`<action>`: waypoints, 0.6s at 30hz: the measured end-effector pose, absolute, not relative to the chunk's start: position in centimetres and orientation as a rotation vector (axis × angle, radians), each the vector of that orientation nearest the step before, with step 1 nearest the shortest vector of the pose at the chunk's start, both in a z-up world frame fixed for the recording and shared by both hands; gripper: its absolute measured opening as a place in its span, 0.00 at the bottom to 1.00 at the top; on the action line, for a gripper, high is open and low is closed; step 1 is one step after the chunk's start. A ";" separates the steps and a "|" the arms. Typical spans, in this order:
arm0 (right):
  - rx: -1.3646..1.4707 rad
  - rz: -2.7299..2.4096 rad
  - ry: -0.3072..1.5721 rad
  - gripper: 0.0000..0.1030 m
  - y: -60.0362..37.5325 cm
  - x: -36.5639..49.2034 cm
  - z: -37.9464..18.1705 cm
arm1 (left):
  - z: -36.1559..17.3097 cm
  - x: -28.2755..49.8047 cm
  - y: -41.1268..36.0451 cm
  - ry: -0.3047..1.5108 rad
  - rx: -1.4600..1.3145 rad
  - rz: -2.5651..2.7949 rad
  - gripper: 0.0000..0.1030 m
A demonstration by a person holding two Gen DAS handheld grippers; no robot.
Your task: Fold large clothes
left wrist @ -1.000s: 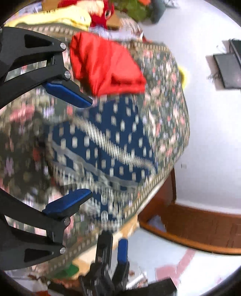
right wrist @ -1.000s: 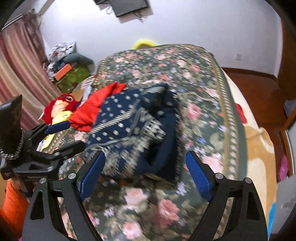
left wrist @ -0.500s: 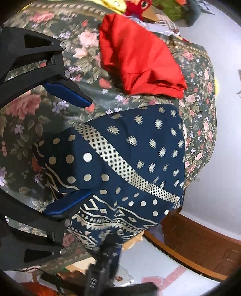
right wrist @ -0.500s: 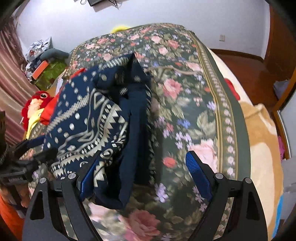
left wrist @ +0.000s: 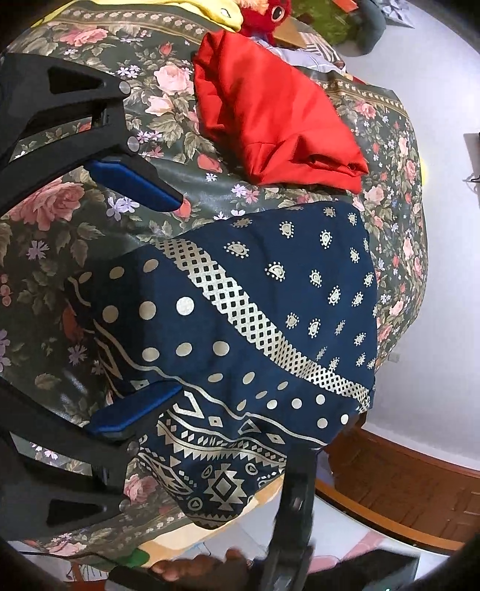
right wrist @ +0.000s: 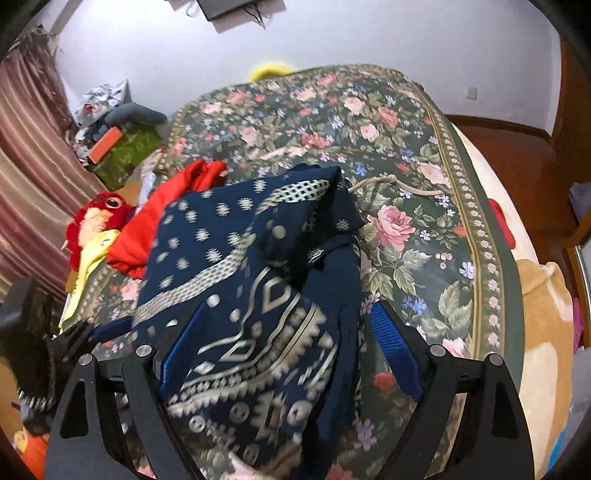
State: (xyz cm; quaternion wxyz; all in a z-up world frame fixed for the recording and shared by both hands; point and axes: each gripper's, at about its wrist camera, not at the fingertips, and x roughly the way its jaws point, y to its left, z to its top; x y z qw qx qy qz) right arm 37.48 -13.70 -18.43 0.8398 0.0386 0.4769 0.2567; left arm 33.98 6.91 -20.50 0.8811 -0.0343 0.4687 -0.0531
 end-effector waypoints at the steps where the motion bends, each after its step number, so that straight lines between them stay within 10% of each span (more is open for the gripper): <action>1: 0.077 0.527 1.020 0.84 -13.6 38.0 -18.9 | -20.5 33.9 6.9 0.975 -0.069 -0.110 0.91; 18: 0.088 0.518 0.948 0.85 -16.5 37.0 -16.0 | -17.2 33.5 7.0 0.921 -0.001 -0.078 0.90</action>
